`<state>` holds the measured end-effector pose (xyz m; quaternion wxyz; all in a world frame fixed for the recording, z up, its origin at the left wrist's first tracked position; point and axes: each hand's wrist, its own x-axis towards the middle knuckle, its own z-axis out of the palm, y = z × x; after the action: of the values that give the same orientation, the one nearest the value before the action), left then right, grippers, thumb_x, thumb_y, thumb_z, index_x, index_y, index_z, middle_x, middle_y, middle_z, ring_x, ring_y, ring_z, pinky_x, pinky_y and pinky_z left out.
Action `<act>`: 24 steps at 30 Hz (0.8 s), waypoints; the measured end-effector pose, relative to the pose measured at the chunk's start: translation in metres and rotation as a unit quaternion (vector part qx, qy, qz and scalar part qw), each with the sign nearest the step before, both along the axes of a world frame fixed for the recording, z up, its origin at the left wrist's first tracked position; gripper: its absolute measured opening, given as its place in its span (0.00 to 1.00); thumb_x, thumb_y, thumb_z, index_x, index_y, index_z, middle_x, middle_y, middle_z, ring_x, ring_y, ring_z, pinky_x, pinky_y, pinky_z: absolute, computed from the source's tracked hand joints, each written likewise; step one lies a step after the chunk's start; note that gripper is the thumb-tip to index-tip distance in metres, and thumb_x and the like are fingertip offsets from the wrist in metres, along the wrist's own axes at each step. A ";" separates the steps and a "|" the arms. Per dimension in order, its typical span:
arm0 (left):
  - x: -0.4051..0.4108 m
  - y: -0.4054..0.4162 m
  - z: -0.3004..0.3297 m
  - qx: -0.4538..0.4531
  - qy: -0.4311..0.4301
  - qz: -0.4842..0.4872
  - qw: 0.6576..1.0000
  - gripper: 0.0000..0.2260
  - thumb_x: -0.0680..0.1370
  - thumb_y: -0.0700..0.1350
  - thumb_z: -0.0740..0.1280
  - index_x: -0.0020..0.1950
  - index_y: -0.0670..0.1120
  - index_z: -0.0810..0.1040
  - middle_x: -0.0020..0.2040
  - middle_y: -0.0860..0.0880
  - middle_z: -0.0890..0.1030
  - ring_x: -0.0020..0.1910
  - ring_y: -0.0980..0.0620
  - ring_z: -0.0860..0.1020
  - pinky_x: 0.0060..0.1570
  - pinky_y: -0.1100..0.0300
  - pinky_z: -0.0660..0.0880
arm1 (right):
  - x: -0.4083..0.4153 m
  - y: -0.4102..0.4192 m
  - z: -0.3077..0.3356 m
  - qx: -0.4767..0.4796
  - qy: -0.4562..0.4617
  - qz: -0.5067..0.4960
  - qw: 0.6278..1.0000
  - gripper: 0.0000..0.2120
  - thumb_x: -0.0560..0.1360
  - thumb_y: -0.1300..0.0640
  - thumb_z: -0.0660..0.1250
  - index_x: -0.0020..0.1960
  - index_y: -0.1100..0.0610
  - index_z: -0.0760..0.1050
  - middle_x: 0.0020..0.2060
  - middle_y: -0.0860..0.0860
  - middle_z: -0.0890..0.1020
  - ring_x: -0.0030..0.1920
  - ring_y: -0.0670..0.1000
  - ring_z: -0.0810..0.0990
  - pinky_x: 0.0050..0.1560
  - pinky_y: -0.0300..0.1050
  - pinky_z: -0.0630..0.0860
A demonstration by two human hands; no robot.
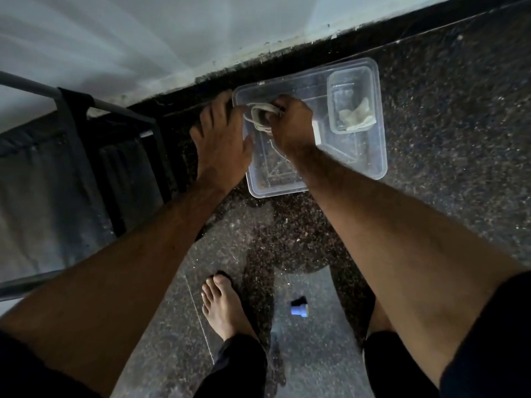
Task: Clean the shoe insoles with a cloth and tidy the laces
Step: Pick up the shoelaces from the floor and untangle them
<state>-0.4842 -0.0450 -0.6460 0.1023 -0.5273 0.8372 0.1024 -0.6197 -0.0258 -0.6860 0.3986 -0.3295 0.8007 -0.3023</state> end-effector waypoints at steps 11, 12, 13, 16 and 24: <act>0.000 0.013 0.022 0.076 -0.032 -0.055 0.995 0.30 0.80 0.53 0.63 0.80 0.47 0.57 0.83 0.44 0.46 0.81 0.40 0.46 0.74 0.33 0.53 | -0.013 0.051 0.051 0.014 0.058 0.107 0.993 0.31 0.75 0.63 0.69 0.76 0.62 0.65 0.72 0.60 0.68 0.72 0.59 0.69 0.73 0.44 0.66; 0.001 0.019 0.030 0.080 -0.035 -0.059 0.994 0.31 0.80 0.52 0.62 0.80 0.46 0.56 0.83 0.44 0.45 0.81 0.40 0.45 0.75 0.33 0.51 | -0.016 0.062 0.062 0.031 0.062 0.127 0.989 0.33 0.77 0.60 0.69 0.79 0.61 0.62 0.75 0.60 0.64 0.76 0.58 0.66 0.74 0.45 0.65; 0.001 0.026 0.040 0.081 -0.040 -0.066 0.994 0.31 0.80 0.53 0.62 0.81 0.46 0.55 0.83 0.43 0.44 0.81 0.40 0.44 0.76 0.33 0.49 | -0.018 0.072 0.075 0.045 0.069 0.154 0.985 0.34 0.79 0.58 0.68 0.81 0.59 0.59 0.78 0.59 0.61 0.79 0.58 0.61 0.75 0.46 0.64; 0.001 0.052 0.081 0.076 -0.052 -0.091 0.992 0.34 0.80 0.54 0.63 0.81 0.44 0.53 0.82 0.41 0.45 0.81 0.38 0.44 0.77 0.35 0.47 | -0.026 0.103 0.119 0.063 0.118 0.259 0.957 0.37 0.80 0.53 0.67 0.83 0.58 0.52 0.82 0.58 0.55 0.82 0.58 0.53 0.79 0.50 0.58; 0.002 0.144 0.264 0.094 -0.051 -0.104 0.989 0.37 0.80 0.59 0.55 0.82 0.43 0.47 0.82 0.40 0.44 0.81 0.38 0.43 0.78 0.38 0.47 | -0.060 0.159 0.289 0.043 0.276 0.441 0.853 0.45 0.78 0.38 0.63 0.83 0.59 0.48 0.82 0.60 0.52 0.82 0.62 0.50 0.81 0.64 0.51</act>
<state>-0.4823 0.0993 -0.3819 0.2043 -0.4295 0.8680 0.1428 -0.6801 0.1331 -0.3965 0.2661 -0.7009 0.6603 0.0435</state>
